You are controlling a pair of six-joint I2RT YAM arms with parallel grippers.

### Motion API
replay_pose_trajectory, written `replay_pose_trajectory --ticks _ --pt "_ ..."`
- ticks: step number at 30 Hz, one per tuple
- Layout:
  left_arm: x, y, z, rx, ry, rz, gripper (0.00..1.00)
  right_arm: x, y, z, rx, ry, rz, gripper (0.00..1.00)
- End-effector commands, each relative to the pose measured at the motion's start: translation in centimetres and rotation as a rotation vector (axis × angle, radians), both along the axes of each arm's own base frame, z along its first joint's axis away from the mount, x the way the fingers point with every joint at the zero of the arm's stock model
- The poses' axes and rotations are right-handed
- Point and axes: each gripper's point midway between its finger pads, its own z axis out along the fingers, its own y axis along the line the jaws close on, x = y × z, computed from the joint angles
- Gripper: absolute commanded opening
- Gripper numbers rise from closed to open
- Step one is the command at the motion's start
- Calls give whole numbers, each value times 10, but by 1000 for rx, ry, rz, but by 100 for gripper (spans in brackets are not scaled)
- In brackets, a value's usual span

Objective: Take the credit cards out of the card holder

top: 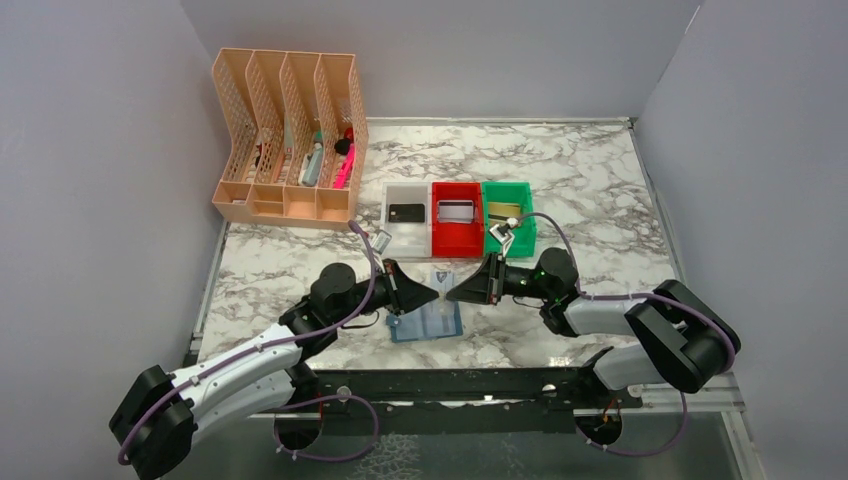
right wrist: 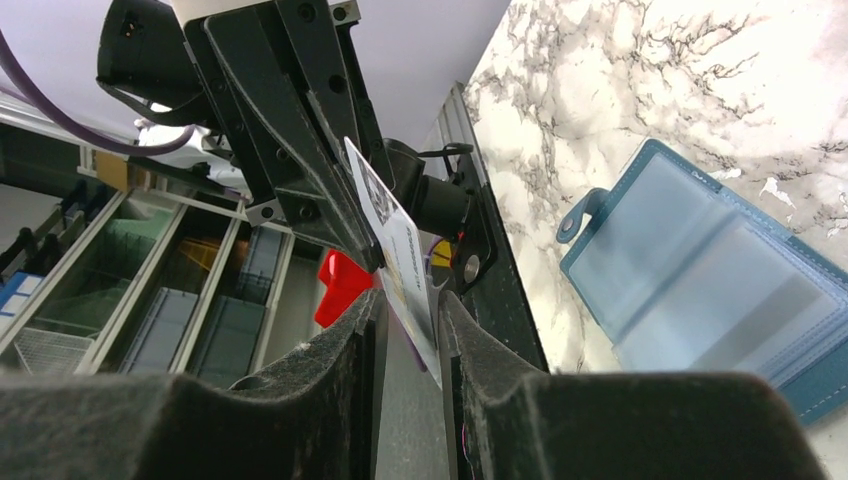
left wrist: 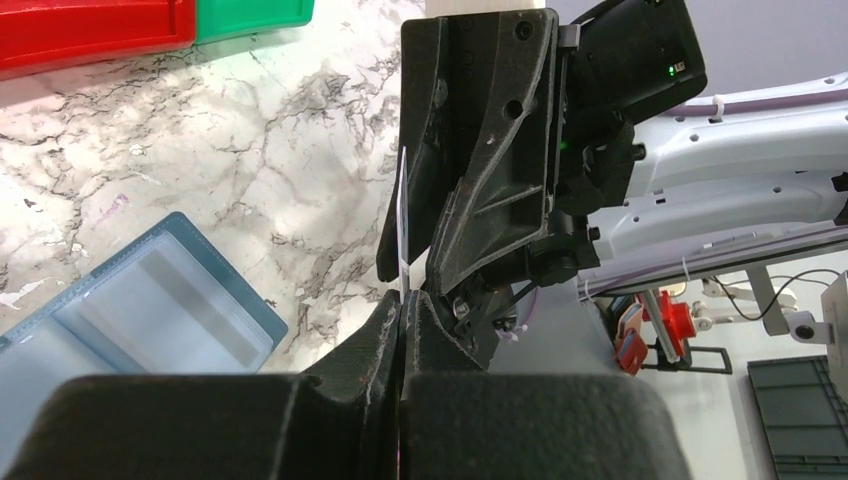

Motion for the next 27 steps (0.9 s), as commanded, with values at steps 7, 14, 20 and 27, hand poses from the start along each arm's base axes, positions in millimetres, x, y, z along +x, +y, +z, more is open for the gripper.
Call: replay_pose_trajectory --ticks 7,14,20,27 --pt "-2 -2 7 -40 -8 -18 0 -10 -2 6 35 -32 50 22" --pt "-2 -2 6 -39 -3 -17 0 -9 -2 5 41 -24 43 11" --pt "4 1 -1 -28 15 24 25 -6 -3 0 32 -5 12 1" --pt "10 4 -12 19 46 63 65 4 -4 -14 -25 18 -49 1"
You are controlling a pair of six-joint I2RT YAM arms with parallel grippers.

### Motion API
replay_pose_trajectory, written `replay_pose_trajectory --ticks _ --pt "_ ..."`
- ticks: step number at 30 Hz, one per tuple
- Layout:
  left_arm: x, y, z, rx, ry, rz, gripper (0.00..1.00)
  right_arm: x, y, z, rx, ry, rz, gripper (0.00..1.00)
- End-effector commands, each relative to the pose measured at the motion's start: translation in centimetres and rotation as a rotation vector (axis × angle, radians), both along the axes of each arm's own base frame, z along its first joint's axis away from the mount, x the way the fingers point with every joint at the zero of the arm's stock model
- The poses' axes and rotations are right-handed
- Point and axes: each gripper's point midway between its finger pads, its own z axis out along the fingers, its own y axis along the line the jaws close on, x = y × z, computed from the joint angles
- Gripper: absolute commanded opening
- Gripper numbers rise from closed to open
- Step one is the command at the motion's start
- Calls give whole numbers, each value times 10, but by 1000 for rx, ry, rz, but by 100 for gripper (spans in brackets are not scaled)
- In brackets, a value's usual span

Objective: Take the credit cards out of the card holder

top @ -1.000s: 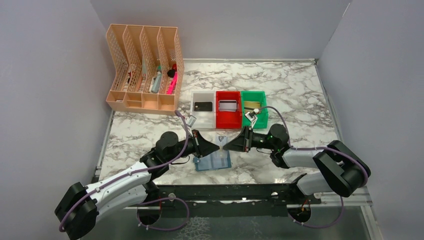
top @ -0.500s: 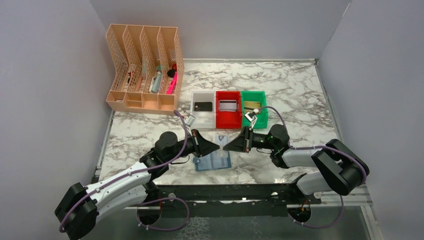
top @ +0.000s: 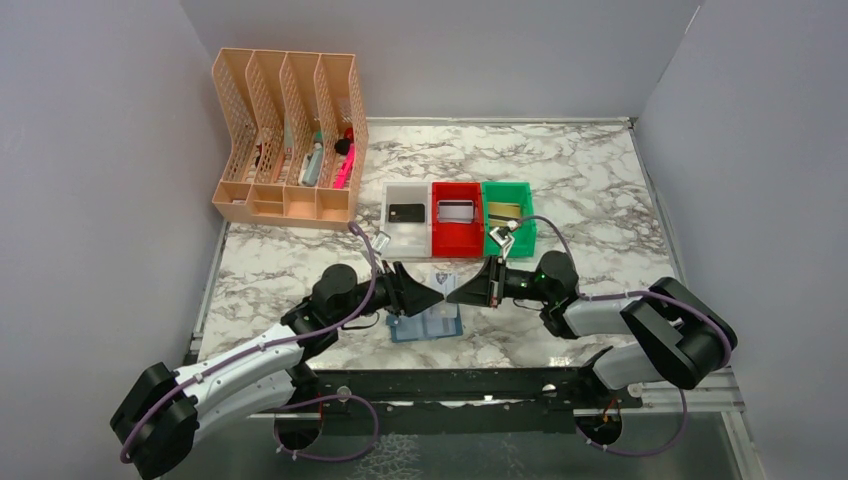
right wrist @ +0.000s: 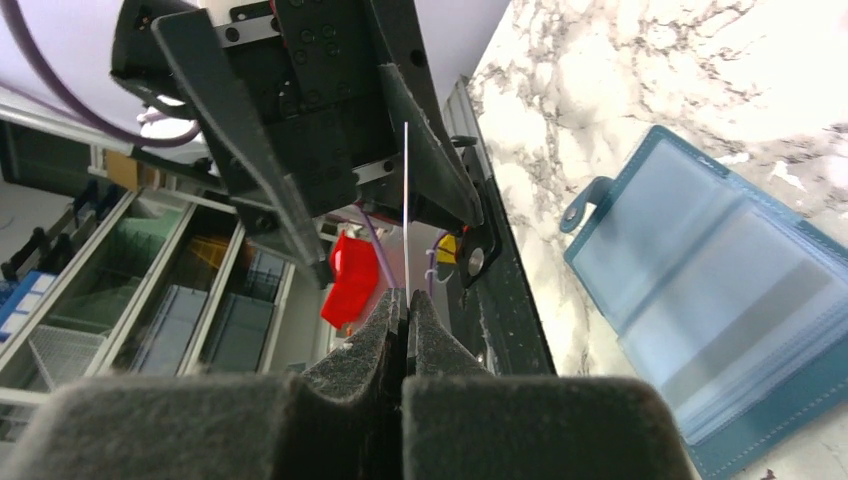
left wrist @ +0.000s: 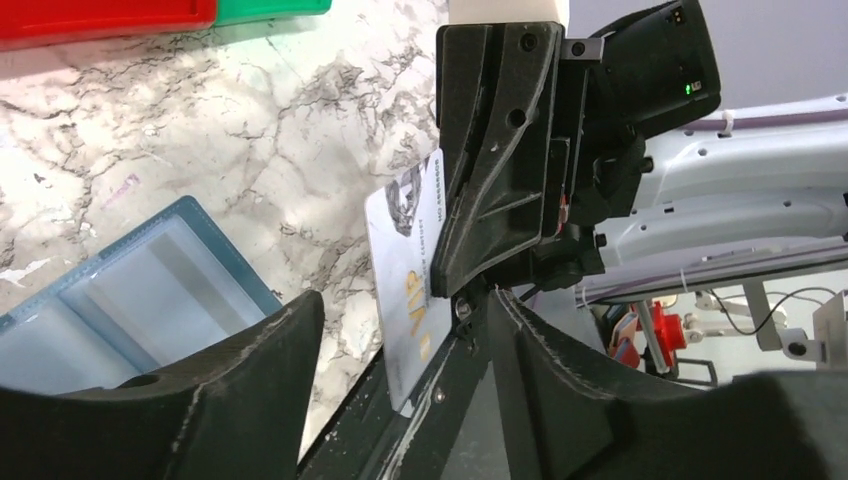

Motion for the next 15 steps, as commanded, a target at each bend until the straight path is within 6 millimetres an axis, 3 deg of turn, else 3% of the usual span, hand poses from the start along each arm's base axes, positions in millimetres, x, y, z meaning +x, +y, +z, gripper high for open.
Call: replay_pose_trajectory --ticks 1,6,9,15 --pt "11 5 -8 44 9 61 69 10 -2 -14 -54 9 -69 1" --pt "24 22 -27 196 40 165 88 24 -7 -22 -148 -42 -121 1" --pt "29 32 -30 246 44 218 98 45 -17 -34 -310 -62 -208 1" --pt "33 41 -36 279 55 264 99 86 -48 -22 -529 -190 -438 1"
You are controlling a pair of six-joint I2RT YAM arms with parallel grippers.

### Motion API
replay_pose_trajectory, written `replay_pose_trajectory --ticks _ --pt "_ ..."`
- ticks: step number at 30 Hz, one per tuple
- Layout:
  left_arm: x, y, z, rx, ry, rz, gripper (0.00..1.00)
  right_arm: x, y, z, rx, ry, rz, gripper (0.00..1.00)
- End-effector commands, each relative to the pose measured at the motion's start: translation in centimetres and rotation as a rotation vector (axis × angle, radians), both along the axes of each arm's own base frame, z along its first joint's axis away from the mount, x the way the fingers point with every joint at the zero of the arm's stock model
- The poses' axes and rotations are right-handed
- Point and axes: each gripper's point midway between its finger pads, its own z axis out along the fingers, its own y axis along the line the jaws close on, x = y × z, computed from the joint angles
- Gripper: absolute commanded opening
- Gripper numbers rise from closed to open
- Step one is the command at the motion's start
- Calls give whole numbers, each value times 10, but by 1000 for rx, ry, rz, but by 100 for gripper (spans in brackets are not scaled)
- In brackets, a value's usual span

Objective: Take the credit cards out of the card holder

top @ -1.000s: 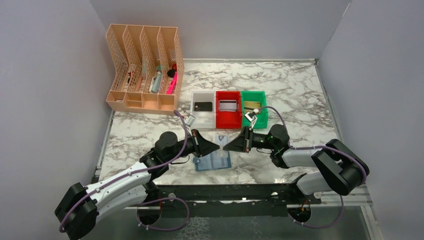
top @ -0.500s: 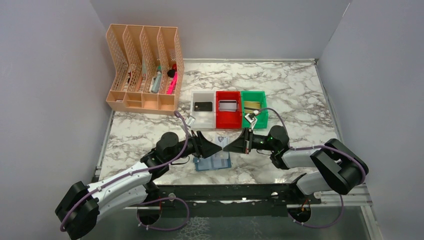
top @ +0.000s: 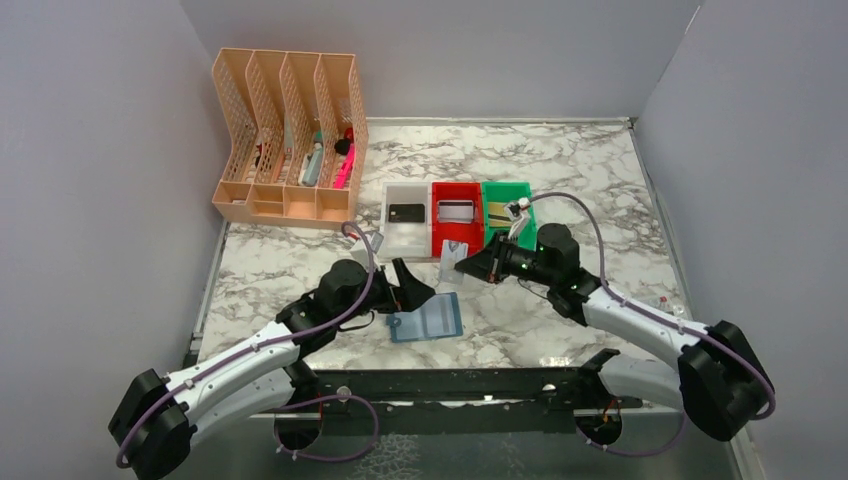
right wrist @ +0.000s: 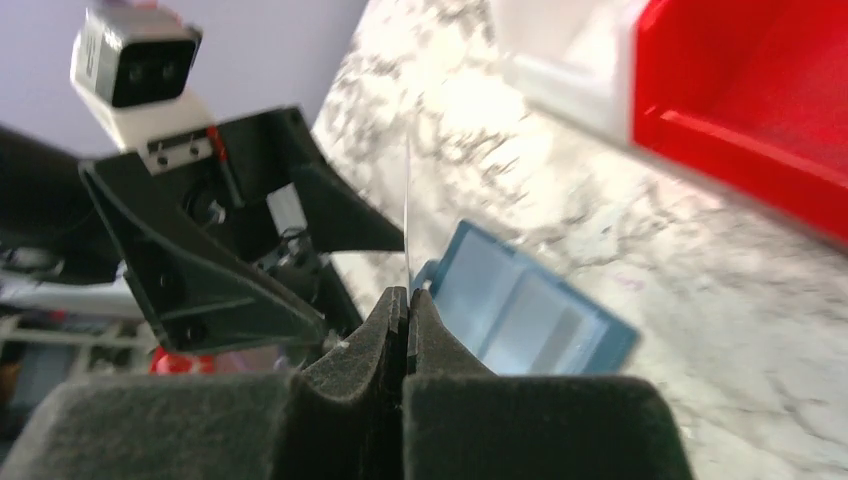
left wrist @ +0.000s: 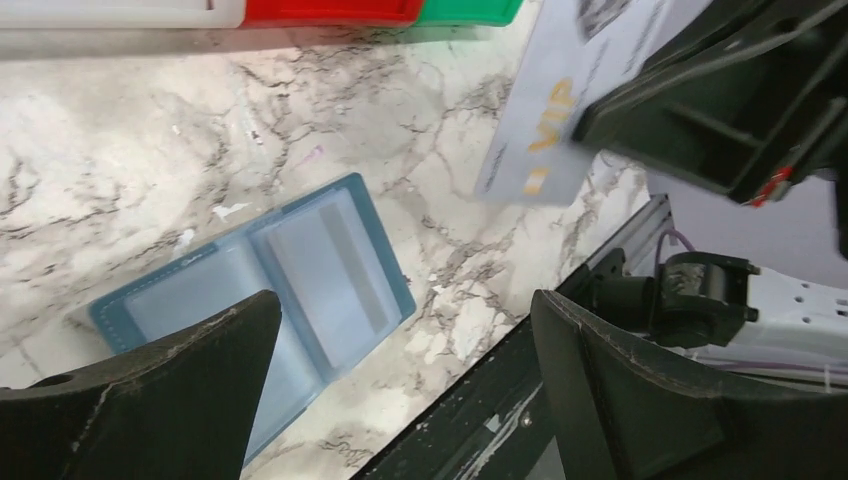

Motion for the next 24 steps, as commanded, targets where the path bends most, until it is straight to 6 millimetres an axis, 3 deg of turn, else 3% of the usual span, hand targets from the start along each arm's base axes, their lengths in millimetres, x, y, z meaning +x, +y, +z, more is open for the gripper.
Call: replay_pose_trajectory --ticks 1,11,21,24 --pt "10 12 -2 59 -12 71 99 34 -40 -18 -275 -63 -226 1" --pt "7 21 -14 123 11 79 99 91 -74 2 -509 -191 -457 1" --pt "7 29 -19 179 18 95 99 149 -42 24 -593 -308 -401 1" --pt "10 33 -19 227 6 91 99 170 -33 15 -669 -340 -357 1"
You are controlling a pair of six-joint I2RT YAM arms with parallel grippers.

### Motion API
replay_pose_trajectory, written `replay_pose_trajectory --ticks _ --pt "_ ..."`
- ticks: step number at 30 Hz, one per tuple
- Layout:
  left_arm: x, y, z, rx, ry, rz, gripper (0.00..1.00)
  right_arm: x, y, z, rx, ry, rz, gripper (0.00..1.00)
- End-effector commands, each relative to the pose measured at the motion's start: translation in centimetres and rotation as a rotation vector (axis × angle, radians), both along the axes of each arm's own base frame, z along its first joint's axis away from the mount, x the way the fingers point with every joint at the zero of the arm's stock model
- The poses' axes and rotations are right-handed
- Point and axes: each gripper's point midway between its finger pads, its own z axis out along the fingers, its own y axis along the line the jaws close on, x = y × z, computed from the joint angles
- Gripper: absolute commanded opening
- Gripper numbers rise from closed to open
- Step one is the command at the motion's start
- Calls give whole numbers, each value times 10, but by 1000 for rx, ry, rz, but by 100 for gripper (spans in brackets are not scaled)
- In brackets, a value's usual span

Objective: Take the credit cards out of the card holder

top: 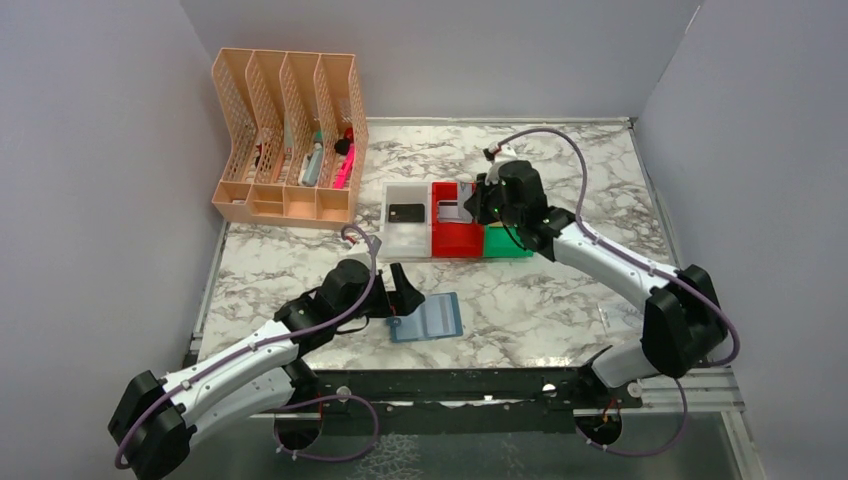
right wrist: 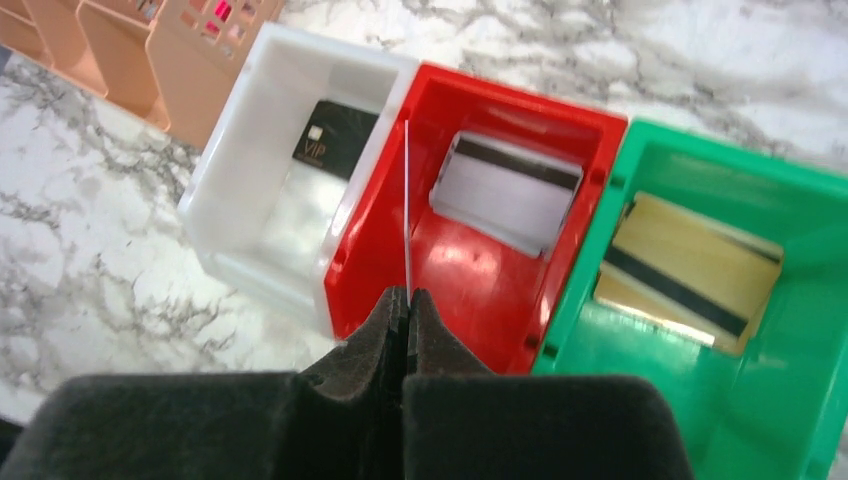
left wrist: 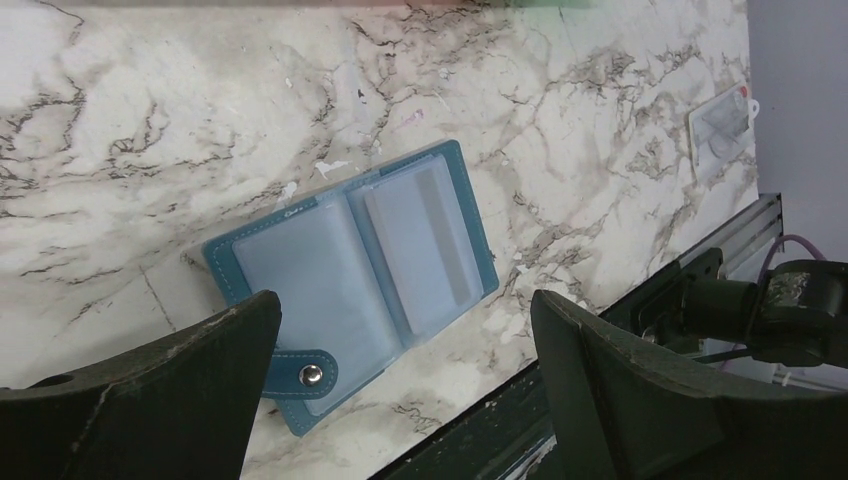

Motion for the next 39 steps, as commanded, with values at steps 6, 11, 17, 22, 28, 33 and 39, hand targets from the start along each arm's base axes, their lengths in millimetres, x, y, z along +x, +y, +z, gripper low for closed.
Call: replay_pose_trajectory --ticks 6,11,17,22,28,33,39 --pt "14 8 15 70 -55 31 99 47 22 -13 -253 -220 224 1" --pt "13 7 13 54 -52 35 99 68 12 -25 -414 -332 228 1" --pt "12 10 11 59 -50 40 99 72 13 -56 -592 -379 322 2" --pt "12 12 9 64 -51 49 99 82 7 -67 -725 -415 282 2" --pt "12 12 9 65 -50 52 99 90 4 -79 -793 -405 268 2" --pt "11 14 10 68 -49 53 99 89 2 -97 -842 -363 306 5" --pt "11 15 10 69 -51 56 99 85 2 -118 -914 -311 348 13"
